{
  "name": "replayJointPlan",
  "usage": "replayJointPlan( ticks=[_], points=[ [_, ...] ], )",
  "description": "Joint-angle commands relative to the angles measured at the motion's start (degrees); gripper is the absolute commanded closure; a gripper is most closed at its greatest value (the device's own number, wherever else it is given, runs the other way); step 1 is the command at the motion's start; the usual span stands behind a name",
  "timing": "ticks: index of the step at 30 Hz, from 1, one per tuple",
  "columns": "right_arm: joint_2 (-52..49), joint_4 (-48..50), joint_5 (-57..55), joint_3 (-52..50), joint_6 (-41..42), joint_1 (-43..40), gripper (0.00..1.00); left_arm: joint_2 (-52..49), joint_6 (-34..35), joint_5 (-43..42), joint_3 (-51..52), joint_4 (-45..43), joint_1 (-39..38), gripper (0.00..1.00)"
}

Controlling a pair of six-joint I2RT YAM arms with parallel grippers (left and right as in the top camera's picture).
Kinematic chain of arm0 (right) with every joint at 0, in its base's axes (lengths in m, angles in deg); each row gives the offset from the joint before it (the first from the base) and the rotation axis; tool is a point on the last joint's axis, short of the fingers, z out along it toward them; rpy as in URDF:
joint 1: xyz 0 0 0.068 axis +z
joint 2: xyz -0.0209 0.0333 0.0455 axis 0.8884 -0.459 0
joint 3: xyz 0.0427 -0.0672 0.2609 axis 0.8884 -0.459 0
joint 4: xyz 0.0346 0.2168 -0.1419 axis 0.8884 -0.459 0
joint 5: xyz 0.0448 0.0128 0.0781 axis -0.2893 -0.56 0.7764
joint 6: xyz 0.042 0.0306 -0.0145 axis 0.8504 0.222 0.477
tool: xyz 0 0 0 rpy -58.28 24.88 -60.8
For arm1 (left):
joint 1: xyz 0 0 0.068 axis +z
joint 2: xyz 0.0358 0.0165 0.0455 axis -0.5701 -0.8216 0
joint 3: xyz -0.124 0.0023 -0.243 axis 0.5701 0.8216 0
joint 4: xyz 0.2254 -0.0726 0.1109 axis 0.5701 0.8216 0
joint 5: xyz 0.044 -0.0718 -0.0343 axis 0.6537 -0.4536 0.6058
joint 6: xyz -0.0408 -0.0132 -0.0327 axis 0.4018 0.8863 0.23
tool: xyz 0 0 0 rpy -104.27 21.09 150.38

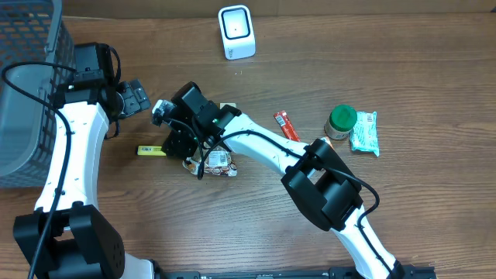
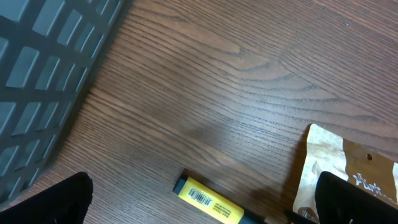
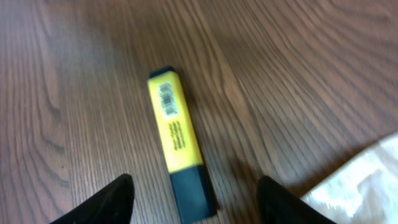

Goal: Scan the item barcode
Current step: 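Move the right gripper left over the yellow highlighter, then lower the right gripper and grasp the yellow highlighter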

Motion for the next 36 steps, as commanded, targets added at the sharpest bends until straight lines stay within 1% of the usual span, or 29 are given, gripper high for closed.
replayJointPlan(
  ticks=[1, 5, 10, 15, 19, 24, 26, 27, 30, 33, 36],
  points=[
    [-0.5, 2.2, 1.3, -0.3, -5.5, 0.8, 0.33, 0.9, -1.1, -0.3, -0.8, -0.1, -0.4, 0.0],
    [-1.8, 5.8, 1.3, -0.3, -6.1, 1.1, 0.3, 0.9, -1.1, -0.3, -0.8, -0.1, -0.4, 0.0],
    [-3.9, 8.8, 0.2, -0.3, -6.3, 1.5, 0.3, 0.9, -1.1, -0.3, -0.8, -0.1, -0.4, 0.0],
    [-5.9, 9.6, 0.3, -0.3, -8.6, 1.5, 0.31, 0.9, -1.1, -0.3, -0.8, -0.1, -0.4, 0.0],
    [-6.3, 6.4, 0.5, -0.3, -7.8, 1.5, 0.37, 0.9, -1.1, -0.3, -0.8, -0.1, -0.4, 0.0],
    [-6.3, 2.4, 0.5, -0.3, -2.5, 1.5, 0.48, 0.9, -1.1, -0.3, -0.8, -0.1, -0.4, 0.0],
    [-6.3, 0.6, 0.5, -0.3, -2.5, 1.5, 0.55, 0.9, -1.1, -0.3, -0.8, -0.1, -0.4, 0.0],
    [-6.3, -0.1, 0.5, -0.3, -2.5, 1.5, 0.6, 0.9, -1.1, -0.3, -0.8, -0.1, -0.4, 0.0],
    [-6.3, -1.8, 0.5, -0.3, -2.2, 1.7, 0.67, 0.9, -1.1, -0.3, -0.8, -0.1, -0.4, 0.0],
    [-6.3, -1.8, 0.4, -0.3, -2.3, 2.2, 0.73, 0.9, -1.1, -0.3, -0.8, -0.1, -0.4, 0.0],
    [-6.3, -0.9, 0.1, -0.2, -2.3, 2.8, 0.74, 0.9, -1.1, -0.3, -0.8, -0.1, -0.4, 0.0]
  ],
)
